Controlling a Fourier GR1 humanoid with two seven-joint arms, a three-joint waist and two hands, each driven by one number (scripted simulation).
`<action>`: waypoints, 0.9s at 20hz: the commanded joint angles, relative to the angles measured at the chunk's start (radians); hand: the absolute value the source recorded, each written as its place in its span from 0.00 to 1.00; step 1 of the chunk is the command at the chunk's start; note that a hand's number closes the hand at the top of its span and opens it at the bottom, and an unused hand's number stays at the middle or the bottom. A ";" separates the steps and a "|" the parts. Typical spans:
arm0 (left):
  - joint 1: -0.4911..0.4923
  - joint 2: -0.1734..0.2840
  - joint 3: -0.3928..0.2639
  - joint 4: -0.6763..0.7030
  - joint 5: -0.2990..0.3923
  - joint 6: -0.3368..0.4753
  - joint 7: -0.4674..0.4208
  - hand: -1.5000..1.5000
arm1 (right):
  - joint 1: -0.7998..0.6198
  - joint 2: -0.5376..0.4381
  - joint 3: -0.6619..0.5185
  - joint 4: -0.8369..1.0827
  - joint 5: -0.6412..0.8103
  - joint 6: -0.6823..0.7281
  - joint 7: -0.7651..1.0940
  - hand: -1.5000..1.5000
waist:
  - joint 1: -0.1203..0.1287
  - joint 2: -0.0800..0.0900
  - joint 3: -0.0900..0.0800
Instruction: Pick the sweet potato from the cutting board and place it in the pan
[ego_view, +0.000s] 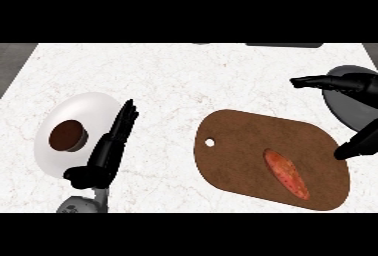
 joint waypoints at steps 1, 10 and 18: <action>0.011 -0.005 -0.014 -0.005 -0.016 0.001 -0.012 0.50 | -0.066 0.021 0.103 -0.030 0.142 0.118 -0.125 0.00 | 0.003 -0.002 -0.002; 0.007 -0.001 -0.009 -0.051 -0.007 0.002 0.061 0.50 | -0.097 -0.023 0.369 -0.139 0.508 -0.058 -0.238 0.00 | -0.006 -0.004 -0.001; 0.031 -0.001 0.021 -0.073 -0.010 0.003 0.055 0.50 | -0.037 0.017 0.474 -0.057 0.726 -0.247 -0.319 0.00 | -0.035 -0.010 -0.003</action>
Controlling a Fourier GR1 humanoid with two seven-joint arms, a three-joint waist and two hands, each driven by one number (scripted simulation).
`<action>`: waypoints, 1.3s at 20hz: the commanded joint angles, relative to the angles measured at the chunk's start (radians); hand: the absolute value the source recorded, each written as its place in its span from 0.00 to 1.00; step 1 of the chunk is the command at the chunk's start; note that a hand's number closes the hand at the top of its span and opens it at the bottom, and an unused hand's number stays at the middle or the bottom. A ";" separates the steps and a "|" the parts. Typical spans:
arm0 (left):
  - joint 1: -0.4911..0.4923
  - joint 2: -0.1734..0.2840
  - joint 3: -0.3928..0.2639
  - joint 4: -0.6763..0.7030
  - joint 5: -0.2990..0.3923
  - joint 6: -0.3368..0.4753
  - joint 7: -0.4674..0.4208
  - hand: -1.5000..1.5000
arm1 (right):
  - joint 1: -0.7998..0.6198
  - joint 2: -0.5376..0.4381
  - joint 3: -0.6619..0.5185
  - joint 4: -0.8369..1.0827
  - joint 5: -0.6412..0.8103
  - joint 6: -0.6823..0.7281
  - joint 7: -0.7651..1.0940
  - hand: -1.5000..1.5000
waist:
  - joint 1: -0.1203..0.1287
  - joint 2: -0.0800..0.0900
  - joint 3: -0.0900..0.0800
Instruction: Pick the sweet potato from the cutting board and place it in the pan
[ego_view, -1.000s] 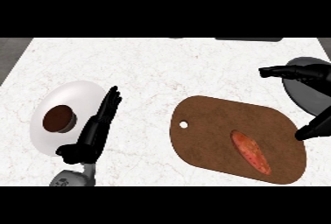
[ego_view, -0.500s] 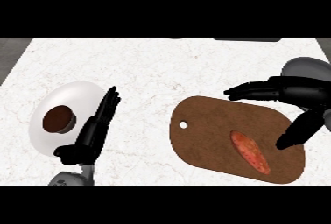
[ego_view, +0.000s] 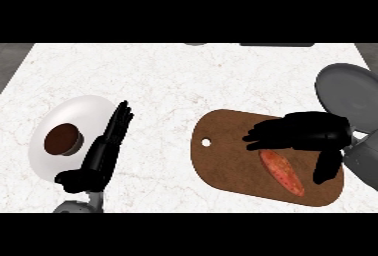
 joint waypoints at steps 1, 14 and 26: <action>-0.043 -0.018 0.013 0.048 -0.019 0.008 0.012 0.50 | 0.008 0.032 0.026 0.070 0.098 0.033 -0.123 0.00 | -0.013 -0.001 -0.001; -0.053 -0.039 0.047 0.072 -0.025 -0.009 0.001 0.50 | 0.024 0.137 0.008 0.222 0.146 -0.005 -0.164 0.00 | -0.014 0.000 -0.001; 0.027 -0.069 0.004 -0.053 -0.082 0.013 0.054 0.50 | 0.081 0.265 0.011 0.275 0.292 -0.045 -0.086 0.00 | -0.016 -0.004 -0.001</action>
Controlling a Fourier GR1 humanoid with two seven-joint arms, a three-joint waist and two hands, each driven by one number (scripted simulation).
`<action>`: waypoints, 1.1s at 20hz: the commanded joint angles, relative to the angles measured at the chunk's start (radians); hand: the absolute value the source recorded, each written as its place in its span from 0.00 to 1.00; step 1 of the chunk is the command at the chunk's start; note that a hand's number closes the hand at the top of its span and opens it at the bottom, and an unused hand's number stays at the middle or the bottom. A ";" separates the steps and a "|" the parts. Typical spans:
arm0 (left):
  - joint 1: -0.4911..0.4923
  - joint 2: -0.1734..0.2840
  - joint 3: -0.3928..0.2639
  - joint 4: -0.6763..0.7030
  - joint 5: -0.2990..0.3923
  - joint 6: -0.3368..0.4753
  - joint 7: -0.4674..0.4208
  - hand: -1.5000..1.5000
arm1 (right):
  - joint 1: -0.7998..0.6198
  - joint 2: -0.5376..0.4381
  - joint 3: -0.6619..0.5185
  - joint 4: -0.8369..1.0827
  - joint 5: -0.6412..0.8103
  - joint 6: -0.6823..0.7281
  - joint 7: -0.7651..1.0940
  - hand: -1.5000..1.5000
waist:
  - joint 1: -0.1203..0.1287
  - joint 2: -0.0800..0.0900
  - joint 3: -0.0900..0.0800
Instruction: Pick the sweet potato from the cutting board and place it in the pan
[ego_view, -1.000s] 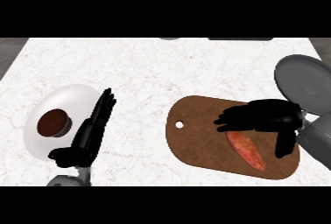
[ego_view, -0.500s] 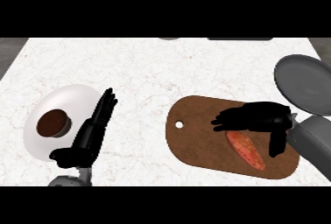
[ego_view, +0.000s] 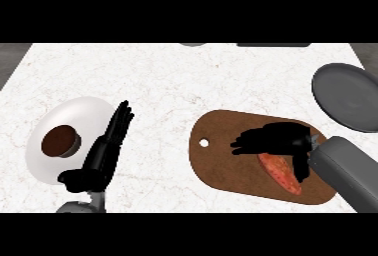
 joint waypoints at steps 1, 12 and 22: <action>-0.031 0.025 0.045 0.011 0.034 -0.043 0.020 0.50 | 0.005 0.061 0.031 0.107 0.080 0.005 -0.069 0.00 | 0.002 0.006 0.005; -0.035 -0.003 0.032 -0.033 -0.006 -0.010 0.072 0.50 | -0.010 0.068 0.015 0.066 0.160 -0.098 -0.154 1.00 | -0.003 0.003 0.005; -0.047 -0.014 0.050 0.011 -0.011 -0.019 0.023 0.50 | 0.015 0.075 -0.202 0.018 -0.007 -0.192 -0.169 1.00 | -0.012 0.004 0.005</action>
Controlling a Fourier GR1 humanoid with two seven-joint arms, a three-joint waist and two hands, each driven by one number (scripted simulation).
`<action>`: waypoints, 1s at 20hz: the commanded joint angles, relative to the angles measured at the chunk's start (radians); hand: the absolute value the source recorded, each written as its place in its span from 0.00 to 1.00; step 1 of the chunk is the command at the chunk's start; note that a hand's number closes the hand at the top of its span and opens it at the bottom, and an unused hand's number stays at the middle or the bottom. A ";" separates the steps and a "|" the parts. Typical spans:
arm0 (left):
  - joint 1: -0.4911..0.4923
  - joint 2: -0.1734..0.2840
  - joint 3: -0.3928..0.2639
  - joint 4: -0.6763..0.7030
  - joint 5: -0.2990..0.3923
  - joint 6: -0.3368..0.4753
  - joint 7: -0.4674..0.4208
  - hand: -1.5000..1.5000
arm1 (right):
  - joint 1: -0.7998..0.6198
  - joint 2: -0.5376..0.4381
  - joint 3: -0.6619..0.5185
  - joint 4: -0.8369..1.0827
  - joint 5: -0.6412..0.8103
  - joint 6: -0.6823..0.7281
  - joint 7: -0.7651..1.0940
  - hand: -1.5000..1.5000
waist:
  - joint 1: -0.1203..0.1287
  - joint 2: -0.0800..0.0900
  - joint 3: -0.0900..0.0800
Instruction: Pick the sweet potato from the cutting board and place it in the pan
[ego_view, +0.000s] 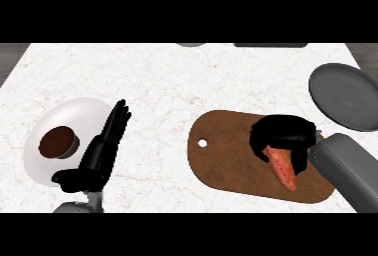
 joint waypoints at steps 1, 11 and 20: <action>0.007 -0.011 0.009 0.057 -0.005 -0.001 -0.055 0.50 | 0.047 -0.022 -0.137 -0.025 -0.095 -0.020 0.042 1.00 | -0.018 0.006 0.010; 0.037 0.009 0.059 0.006 0.010 0.032 -0.010 0.50 | 0.310 -0.067 -0.471 -0.244 -0.226 -0.298 0.520 1.00 | -0.101 -0.017 0.008; 0.043 0.007 0.022 -0.032 0.012 -0.012 -0.001 0.50 | 0.532 -0.048 -0.671 -0.586 -0.441 -0.247 0.812 1.00 | -0.026 0.002 0.011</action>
